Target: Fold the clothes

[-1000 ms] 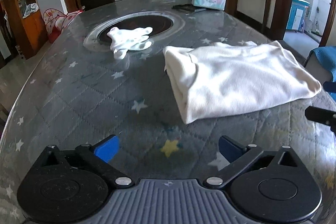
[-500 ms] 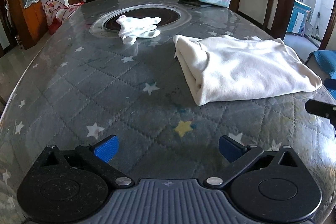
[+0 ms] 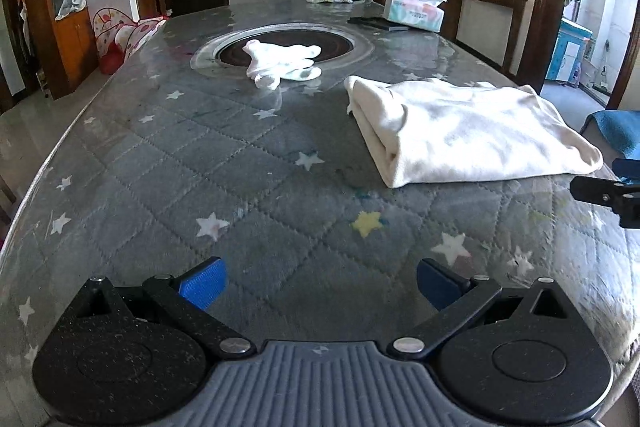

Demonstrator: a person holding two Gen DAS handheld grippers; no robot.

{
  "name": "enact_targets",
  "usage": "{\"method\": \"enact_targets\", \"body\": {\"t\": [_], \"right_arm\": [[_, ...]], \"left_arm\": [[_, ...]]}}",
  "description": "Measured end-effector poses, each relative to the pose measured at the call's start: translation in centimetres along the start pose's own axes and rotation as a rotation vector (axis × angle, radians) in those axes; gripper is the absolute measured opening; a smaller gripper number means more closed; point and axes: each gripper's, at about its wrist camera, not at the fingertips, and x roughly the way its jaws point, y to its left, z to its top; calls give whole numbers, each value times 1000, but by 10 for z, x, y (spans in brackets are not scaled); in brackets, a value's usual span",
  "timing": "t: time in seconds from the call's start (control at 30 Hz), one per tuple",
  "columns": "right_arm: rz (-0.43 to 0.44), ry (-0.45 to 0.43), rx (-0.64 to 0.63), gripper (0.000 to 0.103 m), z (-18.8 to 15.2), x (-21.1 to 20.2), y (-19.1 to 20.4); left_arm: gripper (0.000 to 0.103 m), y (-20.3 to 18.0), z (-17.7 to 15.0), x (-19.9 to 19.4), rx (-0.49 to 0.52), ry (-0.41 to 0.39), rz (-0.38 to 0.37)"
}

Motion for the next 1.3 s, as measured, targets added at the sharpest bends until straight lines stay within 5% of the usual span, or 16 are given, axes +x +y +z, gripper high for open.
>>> {"method": "enact_targets", "body": {"t": [0.4, 1.3], "right_arm": [[-10, -60, -21, 103, -3, -37, 21], [-6, -120, -15, 103, -3, -59, 27]], "left_arm": [[103, -9, -11, -33, 30, -83, -19], [103, -16, -11, -48, 50, -121, -19]]}}
